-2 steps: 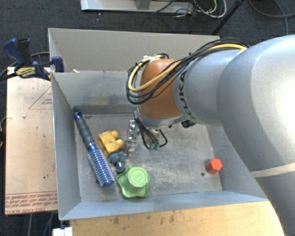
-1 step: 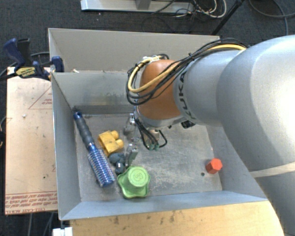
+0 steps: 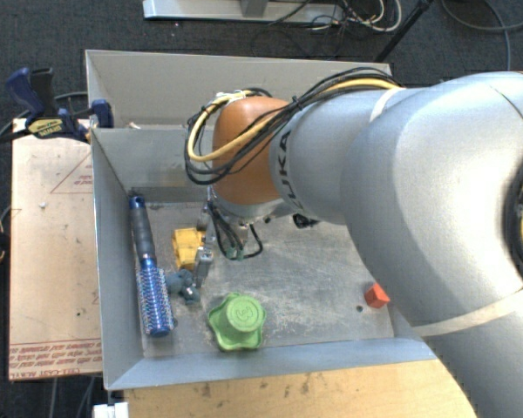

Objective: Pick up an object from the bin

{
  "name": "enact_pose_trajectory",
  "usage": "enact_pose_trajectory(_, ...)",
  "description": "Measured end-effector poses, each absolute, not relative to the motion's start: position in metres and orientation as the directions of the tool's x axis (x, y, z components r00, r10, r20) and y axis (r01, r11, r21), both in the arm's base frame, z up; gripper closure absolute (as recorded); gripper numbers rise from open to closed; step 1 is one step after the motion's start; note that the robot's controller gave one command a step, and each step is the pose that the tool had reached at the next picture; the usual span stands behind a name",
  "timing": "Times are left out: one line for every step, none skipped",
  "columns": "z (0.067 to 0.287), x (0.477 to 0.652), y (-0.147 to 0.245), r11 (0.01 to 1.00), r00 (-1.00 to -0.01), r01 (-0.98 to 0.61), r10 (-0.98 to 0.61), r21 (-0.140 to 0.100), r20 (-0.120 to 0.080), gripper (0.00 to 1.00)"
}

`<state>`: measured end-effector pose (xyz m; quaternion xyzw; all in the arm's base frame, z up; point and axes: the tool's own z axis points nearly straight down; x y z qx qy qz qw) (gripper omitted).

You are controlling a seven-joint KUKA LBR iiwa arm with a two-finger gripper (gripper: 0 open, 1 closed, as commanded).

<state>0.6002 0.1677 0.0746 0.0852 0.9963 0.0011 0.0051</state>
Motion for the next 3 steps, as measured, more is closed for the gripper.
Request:
enact_pose_trajectory(0.075, 0.602, 0.183, 0.978, -0.978, 0.210, 0.210, 0.000, -0.011, 0.00)
enact_pose_trajectory(0.077, 0.604, 0.184, 0.978, -0.977, 0.210, 0.210, 0.004, -0.015, 1.00)
enact_pose_trajectory(0.229, 0.602, 0.186, 0.982, -0.982, 0.190, 0.190, 0.006, -0.010, 1.00)
